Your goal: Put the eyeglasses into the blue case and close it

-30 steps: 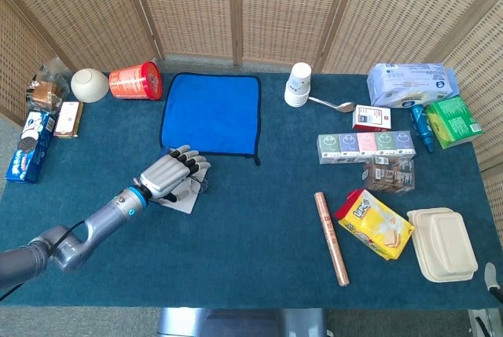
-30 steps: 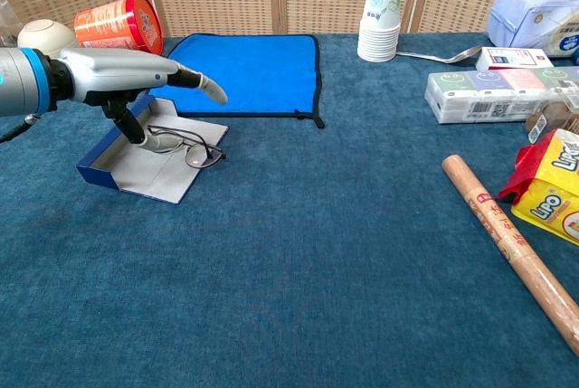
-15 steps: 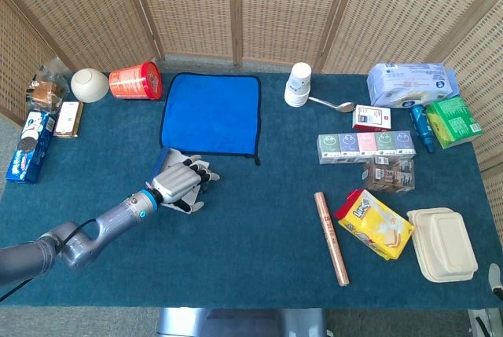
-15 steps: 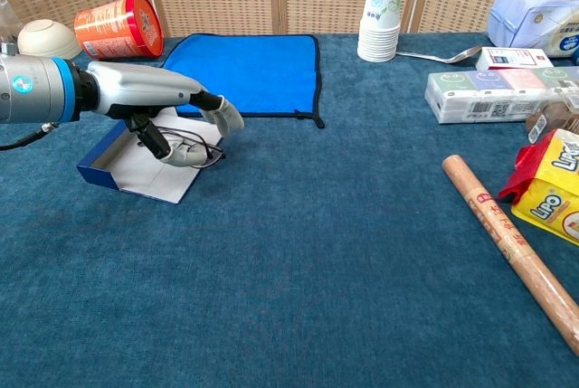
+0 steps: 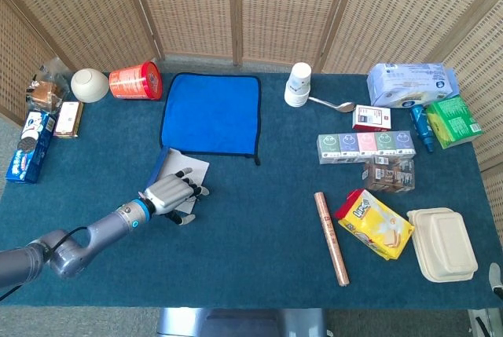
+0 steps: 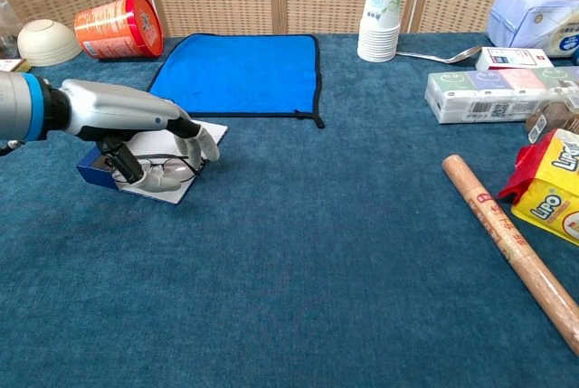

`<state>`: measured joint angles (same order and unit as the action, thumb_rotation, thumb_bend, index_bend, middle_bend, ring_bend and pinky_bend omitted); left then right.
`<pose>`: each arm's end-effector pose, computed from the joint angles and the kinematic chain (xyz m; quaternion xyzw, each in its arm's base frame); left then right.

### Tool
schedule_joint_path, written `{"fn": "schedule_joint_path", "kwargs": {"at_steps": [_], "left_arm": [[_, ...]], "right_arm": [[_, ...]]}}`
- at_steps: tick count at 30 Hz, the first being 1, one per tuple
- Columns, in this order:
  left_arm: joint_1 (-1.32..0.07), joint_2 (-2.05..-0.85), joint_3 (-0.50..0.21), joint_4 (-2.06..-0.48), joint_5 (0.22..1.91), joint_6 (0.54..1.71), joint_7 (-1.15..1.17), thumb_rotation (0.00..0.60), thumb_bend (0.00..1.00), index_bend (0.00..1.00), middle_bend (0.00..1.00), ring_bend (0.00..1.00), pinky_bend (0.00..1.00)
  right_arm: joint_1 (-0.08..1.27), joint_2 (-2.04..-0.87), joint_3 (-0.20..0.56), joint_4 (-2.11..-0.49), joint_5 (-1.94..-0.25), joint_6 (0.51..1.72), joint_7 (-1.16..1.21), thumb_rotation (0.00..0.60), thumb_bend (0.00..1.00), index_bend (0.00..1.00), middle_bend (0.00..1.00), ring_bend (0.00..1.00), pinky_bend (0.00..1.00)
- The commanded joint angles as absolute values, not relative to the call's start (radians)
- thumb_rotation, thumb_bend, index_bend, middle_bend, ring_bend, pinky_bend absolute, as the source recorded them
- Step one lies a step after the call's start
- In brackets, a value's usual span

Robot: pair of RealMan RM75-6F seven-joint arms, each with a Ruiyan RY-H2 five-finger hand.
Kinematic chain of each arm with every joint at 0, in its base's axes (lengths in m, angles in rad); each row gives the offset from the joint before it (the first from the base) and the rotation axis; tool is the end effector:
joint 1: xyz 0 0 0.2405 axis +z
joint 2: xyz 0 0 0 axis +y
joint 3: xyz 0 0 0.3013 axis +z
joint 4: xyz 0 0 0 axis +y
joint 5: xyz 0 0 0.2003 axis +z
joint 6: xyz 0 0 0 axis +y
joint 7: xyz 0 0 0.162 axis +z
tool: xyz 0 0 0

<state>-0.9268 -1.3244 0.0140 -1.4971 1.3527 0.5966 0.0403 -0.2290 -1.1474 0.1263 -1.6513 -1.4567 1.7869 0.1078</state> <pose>-0.1827 0.3835 0.0017 -0.8758 -0.3319 -0.2193 0.2733 -0.3700 -0.0954 0.2337 0.4096 -0.3969 0.4354 0.6965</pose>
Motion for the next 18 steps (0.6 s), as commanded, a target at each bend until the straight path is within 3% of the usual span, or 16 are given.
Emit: {"fn": "schedule_joint_path", "kwargs": {"at_steps": [1,9,18], "left_arm": [[-0.906,-1.299,0.024,-1.529,1.360,0.627,0.051,0.362,0.36,0.19,0.30,0.23,0.00],[-0.852,-1.273,0.022,-1.564,1.415,0.741,0.022,0.370,0.36,0.18,0.28,0.21,0.00],[-0.865,-1.275,0.047,-1.556,1.482,0.709,-0.026,0.369,0.36,0.22,0.30,0.21,0.00]], "right_arm": [[-0.229,-1.148,0.126,-1.653,-1.458,1.789,0.106,0.600,0.37,0.00,0.03,0.00,0.06],[-0.223,-1.146,0.126,-1.660,-1.465,1.784,0.097,0.600,0.37,0.00,0.03,0.00,0.06],[-0.229,-1.147,0.124,-1.658,-1.463,1.791,0.101,0.600,0.37,0.00,0.03,0.00,0.06]]}}
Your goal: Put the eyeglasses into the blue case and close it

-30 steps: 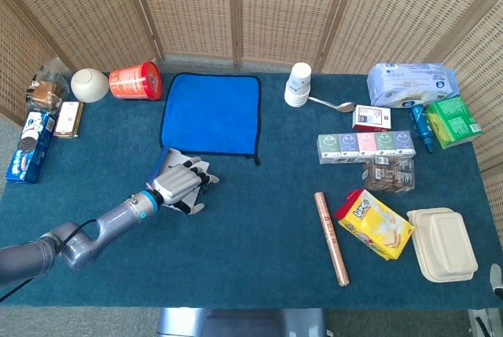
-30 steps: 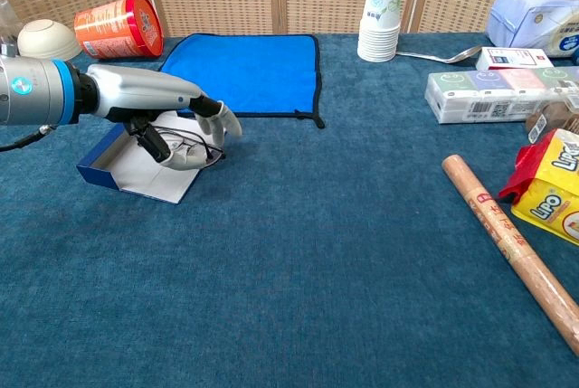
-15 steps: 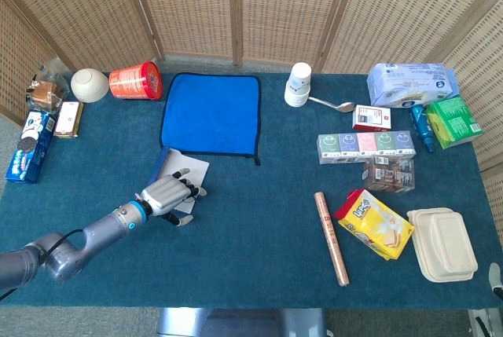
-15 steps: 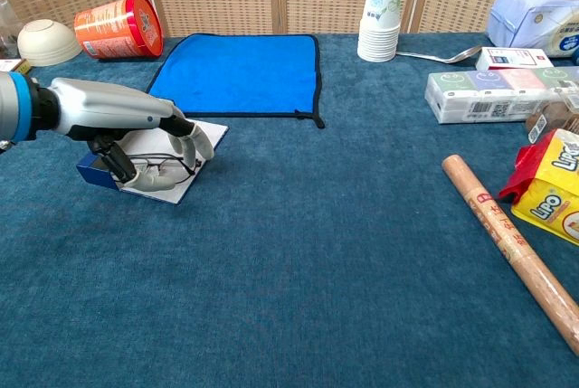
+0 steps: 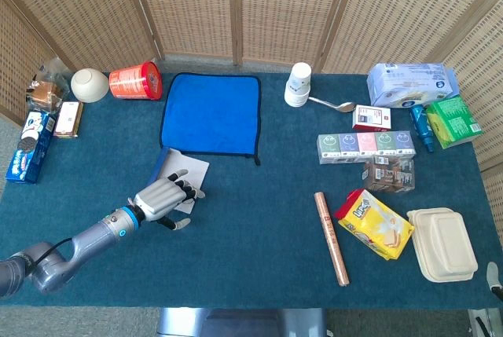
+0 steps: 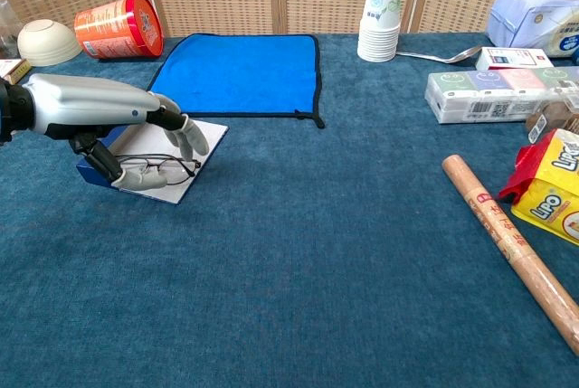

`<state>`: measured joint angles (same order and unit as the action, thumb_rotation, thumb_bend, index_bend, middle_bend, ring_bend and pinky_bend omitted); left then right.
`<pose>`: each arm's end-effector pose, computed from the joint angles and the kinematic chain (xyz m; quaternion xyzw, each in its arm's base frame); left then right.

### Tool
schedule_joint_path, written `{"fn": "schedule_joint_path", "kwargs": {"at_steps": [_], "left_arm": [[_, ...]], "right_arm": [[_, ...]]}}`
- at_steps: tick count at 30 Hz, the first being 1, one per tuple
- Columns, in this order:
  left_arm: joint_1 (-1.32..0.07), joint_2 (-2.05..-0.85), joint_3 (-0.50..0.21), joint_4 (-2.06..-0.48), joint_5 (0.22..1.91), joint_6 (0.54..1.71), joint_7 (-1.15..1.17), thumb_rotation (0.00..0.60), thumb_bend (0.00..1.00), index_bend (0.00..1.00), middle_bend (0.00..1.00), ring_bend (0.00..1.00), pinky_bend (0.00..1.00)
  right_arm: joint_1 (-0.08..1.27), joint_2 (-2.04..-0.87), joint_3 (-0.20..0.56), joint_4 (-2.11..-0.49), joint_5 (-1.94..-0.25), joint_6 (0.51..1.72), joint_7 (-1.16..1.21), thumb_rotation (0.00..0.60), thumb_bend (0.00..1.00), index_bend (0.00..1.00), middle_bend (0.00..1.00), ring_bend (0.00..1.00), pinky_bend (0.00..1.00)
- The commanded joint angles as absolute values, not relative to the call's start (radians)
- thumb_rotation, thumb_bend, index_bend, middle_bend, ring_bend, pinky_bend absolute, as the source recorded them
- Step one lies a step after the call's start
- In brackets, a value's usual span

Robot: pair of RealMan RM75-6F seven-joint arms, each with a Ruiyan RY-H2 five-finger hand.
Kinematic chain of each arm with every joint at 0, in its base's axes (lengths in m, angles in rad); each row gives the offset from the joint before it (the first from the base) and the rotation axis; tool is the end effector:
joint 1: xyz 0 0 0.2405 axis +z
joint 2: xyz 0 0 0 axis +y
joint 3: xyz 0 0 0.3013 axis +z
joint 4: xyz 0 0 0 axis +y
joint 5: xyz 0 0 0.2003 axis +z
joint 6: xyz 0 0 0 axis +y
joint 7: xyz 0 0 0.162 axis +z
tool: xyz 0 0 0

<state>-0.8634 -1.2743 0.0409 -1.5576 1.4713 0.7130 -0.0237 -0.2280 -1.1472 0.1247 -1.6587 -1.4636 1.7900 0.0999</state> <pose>-0.1884 0.3622 0.0204 -0.8694 -0.3270 -0.2585 0.2654 -0.3677 -0.0960 0.2331 0.4115 -0.3956 0.4369 0.6951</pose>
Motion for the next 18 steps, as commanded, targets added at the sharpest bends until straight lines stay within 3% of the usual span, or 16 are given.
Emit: {"fn": "schedule_joint_path", "kwargs": {"at_steps": [1,9,18], "left_arm": [[-0.864,-1.276,0.050,-1.555,1.487,0.712,-0.026,0.369,0.36,0.23,0.30,0.21,0.00],[-0.848,-1.286,0.071,-1.549,1.487,0.706,0.009,0.374,0.36,0.23,0.31,0.17,0.00],[-0.846,-1.345,0.030,-1.499,1.420,0.715,0.108,0.369,0.36,0.18,0.27,0.07,0.00]], "right_arm": [[-0.230,-1.148,0.124,-1.655,-1.463,1.792,0.104,0.600,0.37,0.00,0.03,0.00,0.06],[-0.230,-1.151,0.123,-1.642,-1.465,1.791,0.121,0.600,0.37,0.00,0.03,0.00,0.06],[-0.235,-1.155,0.123,-1.632,-1.461,1.795,0.134,0.600,0.37,0.00,0.03,0.00,0.06]]}}
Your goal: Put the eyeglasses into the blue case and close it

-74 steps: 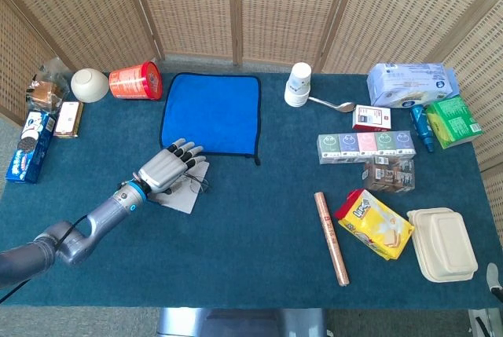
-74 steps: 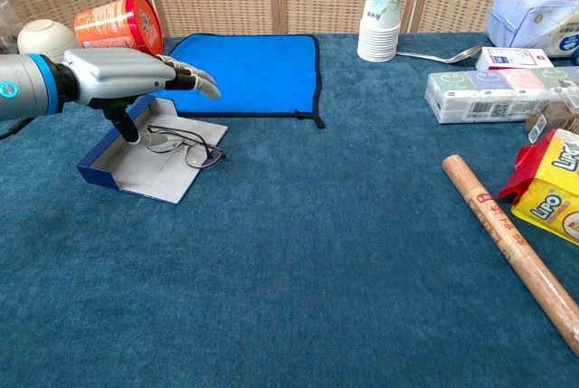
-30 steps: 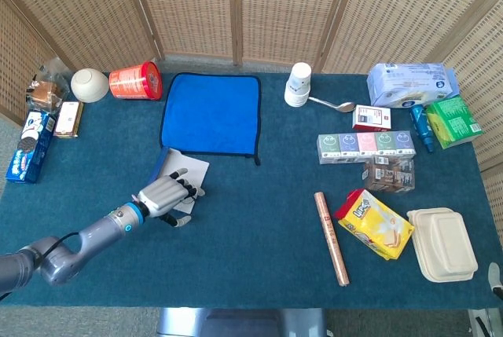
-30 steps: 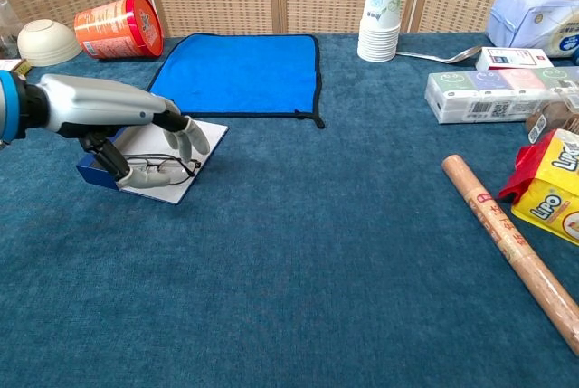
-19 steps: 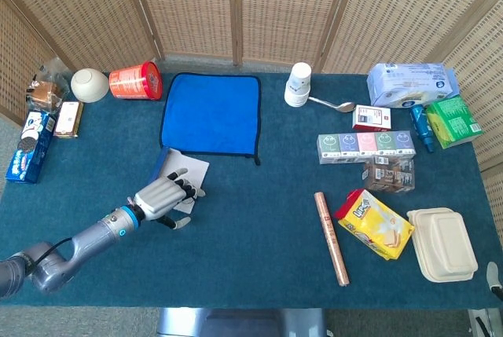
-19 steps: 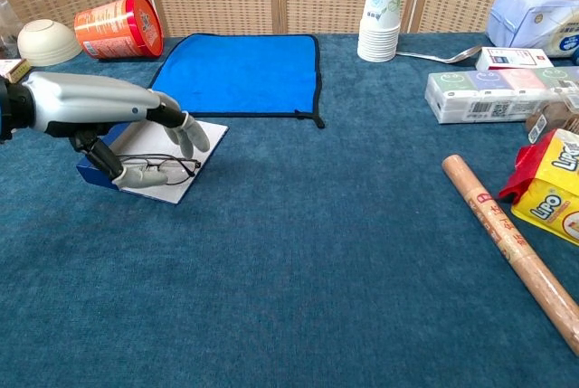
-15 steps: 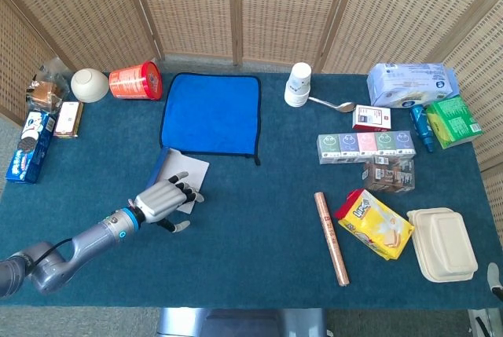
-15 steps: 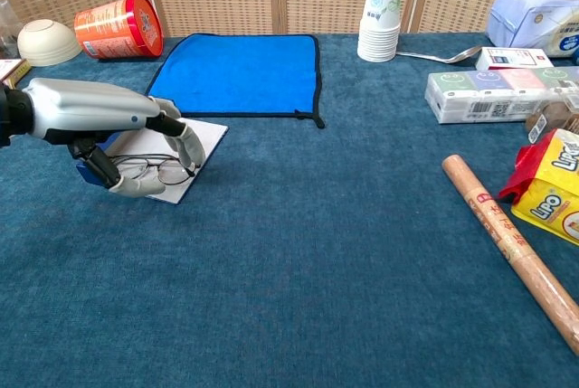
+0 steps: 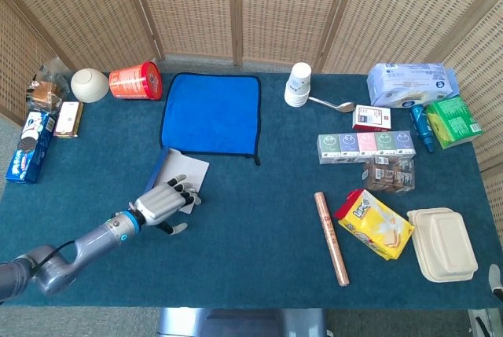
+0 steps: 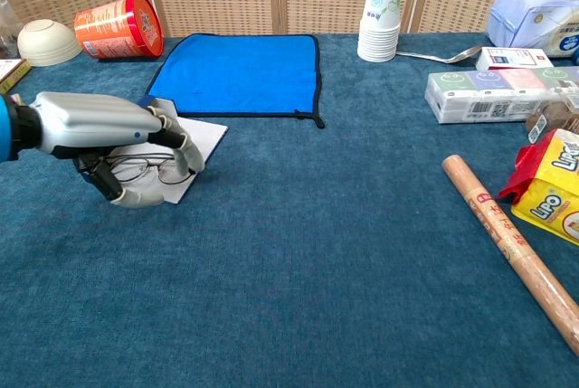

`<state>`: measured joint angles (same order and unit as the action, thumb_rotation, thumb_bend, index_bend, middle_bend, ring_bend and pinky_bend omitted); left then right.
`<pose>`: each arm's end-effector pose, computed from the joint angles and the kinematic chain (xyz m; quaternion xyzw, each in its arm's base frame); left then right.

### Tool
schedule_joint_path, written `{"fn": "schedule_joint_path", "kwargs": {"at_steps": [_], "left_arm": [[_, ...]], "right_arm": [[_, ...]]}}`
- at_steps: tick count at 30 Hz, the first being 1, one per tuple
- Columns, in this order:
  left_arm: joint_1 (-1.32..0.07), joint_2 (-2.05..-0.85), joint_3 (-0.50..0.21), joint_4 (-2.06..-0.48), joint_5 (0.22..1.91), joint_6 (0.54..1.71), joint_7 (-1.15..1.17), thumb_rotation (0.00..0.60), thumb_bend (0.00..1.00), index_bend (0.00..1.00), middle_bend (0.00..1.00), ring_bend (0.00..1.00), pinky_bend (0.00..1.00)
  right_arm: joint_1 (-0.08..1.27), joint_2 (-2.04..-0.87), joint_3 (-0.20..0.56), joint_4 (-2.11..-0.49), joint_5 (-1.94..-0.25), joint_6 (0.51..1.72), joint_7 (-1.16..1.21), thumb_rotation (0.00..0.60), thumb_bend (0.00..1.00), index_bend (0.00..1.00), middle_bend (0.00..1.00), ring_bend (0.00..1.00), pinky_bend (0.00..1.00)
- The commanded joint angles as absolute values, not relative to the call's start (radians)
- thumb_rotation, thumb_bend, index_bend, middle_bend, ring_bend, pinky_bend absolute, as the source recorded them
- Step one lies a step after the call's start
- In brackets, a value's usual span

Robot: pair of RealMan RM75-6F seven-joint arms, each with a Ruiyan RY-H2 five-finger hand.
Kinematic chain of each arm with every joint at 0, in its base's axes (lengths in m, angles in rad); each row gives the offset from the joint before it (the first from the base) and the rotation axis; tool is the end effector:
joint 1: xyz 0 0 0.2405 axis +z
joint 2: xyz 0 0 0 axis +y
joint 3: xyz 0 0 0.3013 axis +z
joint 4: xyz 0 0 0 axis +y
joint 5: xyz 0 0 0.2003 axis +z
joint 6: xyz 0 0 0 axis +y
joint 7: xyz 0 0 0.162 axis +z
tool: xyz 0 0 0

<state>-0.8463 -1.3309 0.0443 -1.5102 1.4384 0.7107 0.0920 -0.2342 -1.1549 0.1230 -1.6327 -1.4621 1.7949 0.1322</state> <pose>-0.1992 0.3614 0.0034 -0.8794 -0.2990 -0.2391 0.2830 -0.3719 -0.0923 0.2328 0.4072 -0.3975 0.4410 0.6941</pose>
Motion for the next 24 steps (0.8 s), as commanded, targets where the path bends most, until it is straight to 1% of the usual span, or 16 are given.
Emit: {"fn": "schedule_joint_path", "kwargs": {"at_steps": [1,4,12,24], "left_arm": [[-0.847,-1.349,0.024,-1.495,1.410,0.714,0.116,0.367,0.36,0.17,0.27,0.06,0.00],[-0.852,-1.361,0.012,-1.482,1.384,0.706,0.132,0.367,0.36,0.15,0.25,0.03,0.00],[-0.858,-1.375,-0.001,-1.453,1.321,0.681,0.171,0.362,0.36,0.14,0.23,0.01,0.00],[-0.822,-1.330,-0.002,-1.430,1.245,0.705,0.199,0.362,0.36,0.14,0.23,0.01,0.00]], "right_arm": [[-0.236,-1.155,0.123,-1.631,-1.458,1.795,0.135,0.600,0.37,0.00,0.03,0.00,0.06],[-0.238,-1.156,0.124,-1.628,-1.453,1.793,0.140,0.600,0.37,0.00,0.03,0.00,0.06],[-0.241,-1.154,0.125,-1.625,-1.452,1.796,0.144,0.600,0.37,0.00,0.03,0.00,0.06],[-0.242,-1.153,0.125,-1.635,-1.463,1.804,0.135,0.600,0.36,0.00,0.03,0.00,0.07]]}}
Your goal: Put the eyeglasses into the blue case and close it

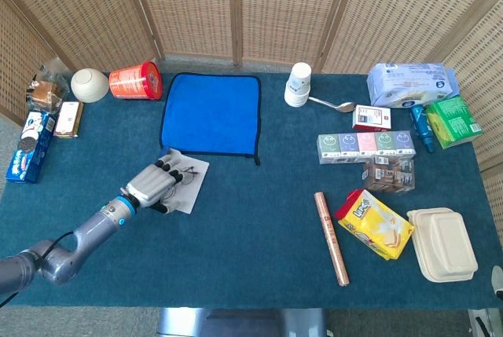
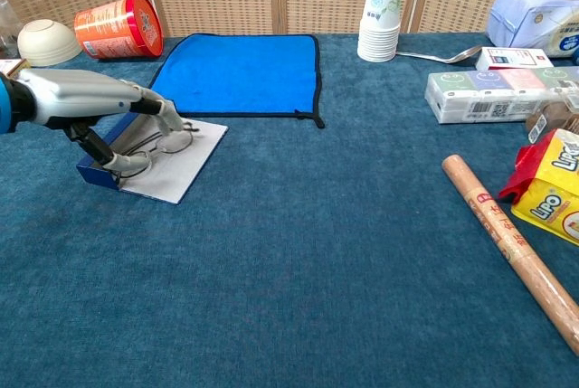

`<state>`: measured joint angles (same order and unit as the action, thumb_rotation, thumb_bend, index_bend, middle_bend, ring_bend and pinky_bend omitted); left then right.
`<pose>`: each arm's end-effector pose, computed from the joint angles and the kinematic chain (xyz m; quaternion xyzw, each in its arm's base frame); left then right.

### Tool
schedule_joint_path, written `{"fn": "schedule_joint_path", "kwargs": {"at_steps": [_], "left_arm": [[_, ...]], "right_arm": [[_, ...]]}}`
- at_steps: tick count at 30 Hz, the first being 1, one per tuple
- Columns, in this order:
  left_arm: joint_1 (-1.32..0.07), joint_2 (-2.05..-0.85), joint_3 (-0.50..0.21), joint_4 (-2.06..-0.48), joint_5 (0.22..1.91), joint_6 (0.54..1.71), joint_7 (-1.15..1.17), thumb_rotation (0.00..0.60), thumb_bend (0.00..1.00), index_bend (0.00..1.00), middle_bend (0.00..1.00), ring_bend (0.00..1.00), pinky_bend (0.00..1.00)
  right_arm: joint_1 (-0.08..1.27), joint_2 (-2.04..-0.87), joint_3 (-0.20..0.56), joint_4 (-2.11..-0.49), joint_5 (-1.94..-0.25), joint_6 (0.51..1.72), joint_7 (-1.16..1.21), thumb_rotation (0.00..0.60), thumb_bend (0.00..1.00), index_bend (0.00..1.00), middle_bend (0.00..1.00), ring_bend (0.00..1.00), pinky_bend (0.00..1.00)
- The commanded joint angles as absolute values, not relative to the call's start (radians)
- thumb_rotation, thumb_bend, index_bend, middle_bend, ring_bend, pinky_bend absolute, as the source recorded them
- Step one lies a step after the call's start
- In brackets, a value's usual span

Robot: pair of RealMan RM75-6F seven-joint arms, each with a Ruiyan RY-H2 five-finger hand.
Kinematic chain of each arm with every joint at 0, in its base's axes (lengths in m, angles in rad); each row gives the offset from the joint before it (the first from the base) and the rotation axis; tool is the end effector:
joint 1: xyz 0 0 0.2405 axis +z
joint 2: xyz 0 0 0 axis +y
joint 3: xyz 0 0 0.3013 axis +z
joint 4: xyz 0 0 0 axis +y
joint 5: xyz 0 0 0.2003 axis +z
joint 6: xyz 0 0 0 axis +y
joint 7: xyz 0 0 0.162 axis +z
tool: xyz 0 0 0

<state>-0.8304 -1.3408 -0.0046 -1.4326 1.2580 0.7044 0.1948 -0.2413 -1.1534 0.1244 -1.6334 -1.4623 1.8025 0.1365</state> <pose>-0.2220 0.3931 0.0192 -0.8456 -0.3211 -0.2247 0.3623 -0.3719 -0.0896 0.2346 0.4037 -0.3962 0.4420 0.6962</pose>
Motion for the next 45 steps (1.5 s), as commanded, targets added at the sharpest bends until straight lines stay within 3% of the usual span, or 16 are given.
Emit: {"fn": "schedule_joint_path", "kwargs": {"at_steps": [1,14,22,26,30,37,45], "left_arm": [[-0.820,-1.326,-0.001,-1.429,1.240,0.705,0.201,0.365,0.36,0.14,0.23,0.01,0.00],[-0.768,-1.284,-0.005,-1.455,1.234,0.776,0.189,0.370,0.36,0.14,0.23,0.01,0.00],[-0.731,-1.243,-0.038,-1.531,1.245,0.847,0.118,0.370,0.36,0.13,0.25,0.08,0.02],[-0.714,-1.188,-0.038,-1.559,1.197,0.813,0.073,0.363,0.36,0.13,0.24,0.11,0.04],[-0.711,-1.163,-0.030,-1.534,1.139,0.754,0.053,0.359,0.36,0.12,0.24,0.07,0.03],[-0.712,-1.205,-0.025,-1.442,1.079,0.690,0.040,0.338,0.36,0.09,0.19,0.00,0.00],[-0.735,-1.271,-0.047,-1.371,1.072,0.665,0.042,0.332,0.35,0.07,0.17,0.00,0.00]], "right_arm": [[-0.242,-1.153,0.124,-1.636,-1.464,1.805,0.134,0.600,0.36,0.00,0.03,0.00,0.07],[-0.242,-1.152,0.122,-1.635,-1.473,1.805,0.139,0.600,0.37,0.00,0.03,0.00,0.07],[-0.237,-1.158,0.122,-1.620,-1.473,1.797,0.157,0.600,0.37,0.00,0.03,0.00,0.07],[-0.233,-1.163,0.122,-1.607,-1.470,1.787,0.167,0.600,0.37,0.00,0.03,0.00,0.07],[-0.226,-1.167,0.125,-1.605,-1.466,1.778,0.162,0.600,0.37,0.00,0.03,0.00,0.07],[-0.215,-1.170,0.124,-1.621,-1.471,1.766,0.139,0.600,0.37,0.00,0.03,0.00,0.07],[-0.216,-1.168,0.121,-1.635,-1.472,1.769,0.124,0.600,0.37,0.00,0.03,0.00,0.07]]}}
